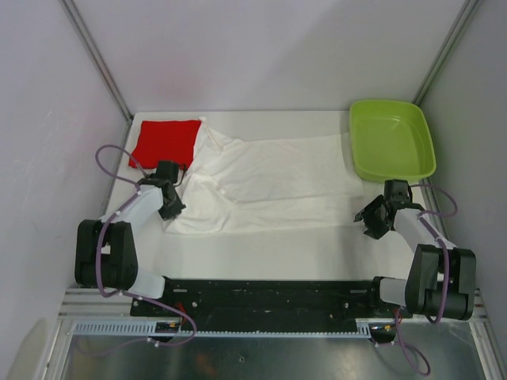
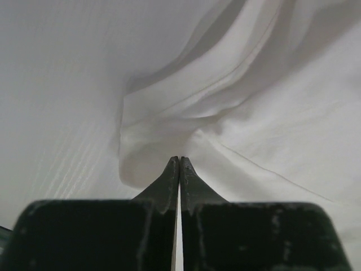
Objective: Fold and stack the t-shirts
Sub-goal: Fold the flattened tshirt in 1/3 of the way
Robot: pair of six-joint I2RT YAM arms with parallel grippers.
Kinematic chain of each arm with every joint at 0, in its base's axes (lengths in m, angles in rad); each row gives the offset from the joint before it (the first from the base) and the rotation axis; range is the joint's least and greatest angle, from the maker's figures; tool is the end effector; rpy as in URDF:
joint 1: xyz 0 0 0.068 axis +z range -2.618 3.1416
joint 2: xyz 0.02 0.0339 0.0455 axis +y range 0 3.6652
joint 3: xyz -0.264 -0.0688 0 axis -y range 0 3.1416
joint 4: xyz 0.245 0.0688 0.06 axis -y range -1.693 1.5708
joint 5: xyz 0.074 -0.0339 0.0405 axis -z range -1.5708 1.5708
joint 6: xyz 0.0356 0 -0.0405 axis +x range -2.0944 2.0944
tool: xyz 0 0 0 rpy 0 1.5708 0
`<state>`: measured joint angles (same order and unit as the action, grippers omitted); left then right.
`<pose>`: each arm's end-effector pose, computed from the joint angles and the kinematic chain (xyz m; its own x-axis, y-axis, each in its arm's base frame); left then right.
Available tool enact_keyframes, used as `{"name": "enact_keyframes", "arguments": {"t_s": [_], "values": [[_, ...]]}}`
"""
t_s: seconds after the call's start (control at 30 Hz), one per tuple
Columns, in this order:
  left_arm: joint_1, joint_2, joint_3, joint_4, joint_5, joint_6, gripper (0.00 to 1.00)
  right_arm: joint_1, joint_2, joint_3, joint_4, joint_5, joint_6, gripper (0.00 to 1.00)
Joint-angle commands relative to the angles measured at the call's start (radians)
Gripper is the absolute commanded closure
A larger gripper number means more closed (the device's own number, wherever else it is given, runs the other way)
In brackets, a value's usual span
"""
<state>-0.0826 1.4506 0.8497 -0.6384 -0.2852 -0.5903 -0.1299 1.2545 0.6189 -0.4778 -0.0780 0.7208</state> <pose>0.2595 -0.0114 0.1843 -0.7761 -0.4717 -0.4185 -0.5345 0.8442 0.0399 0.2175 -0.0256 0.1690 -0.6057 0.7427 -0.2856 0.6585 0.6693 0.3440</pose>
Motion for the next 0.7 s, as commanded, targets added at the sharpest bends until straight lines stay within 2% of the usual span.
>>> {"name": "enact_keyframes", "arguments": {"t_s": [0.0, 0.1, 0.23, 0.33, 0.5, 0.67], "values": [[0.007, -0.024, 0.068, 0.018, -0.033, 0.048, 1.00, -0.011, 0.033, -0.008, 0.036, 0.029, -0.019, 0.45], [0.007, -0.018, 0.080, 0.020, -0.032, 0.064, 0.96, -0.016, 0.053, -0.012, 0.044, 0.032, -0.024, 0.45], [0.007, -0.028, 0.083, 0.019, -0.024, 0.072, 0.74, -0.024, 0.071, -0.016, 0.053, 0.035, -0.028, 0.46], [0.007, -0.055, 0.081, 0.018, -0.026, 0.076, 0.63, -0.039, 0.076, -0.016, 0.057, 0.033, -0.035, 0.46], [0.024, -0.131, 0.061, -0.009, -0.035, 0.056, 0.59, -0.089, 0.069, -0.019, 0.050, 0.025, -0.058, 0.47], [0.042, -0.210, 0.001, -0.065, -0.054, -0.046, 0.64, -0.135, 0.085, -0.019, 0.054, 0.017, -0.076, 0.50]]}}
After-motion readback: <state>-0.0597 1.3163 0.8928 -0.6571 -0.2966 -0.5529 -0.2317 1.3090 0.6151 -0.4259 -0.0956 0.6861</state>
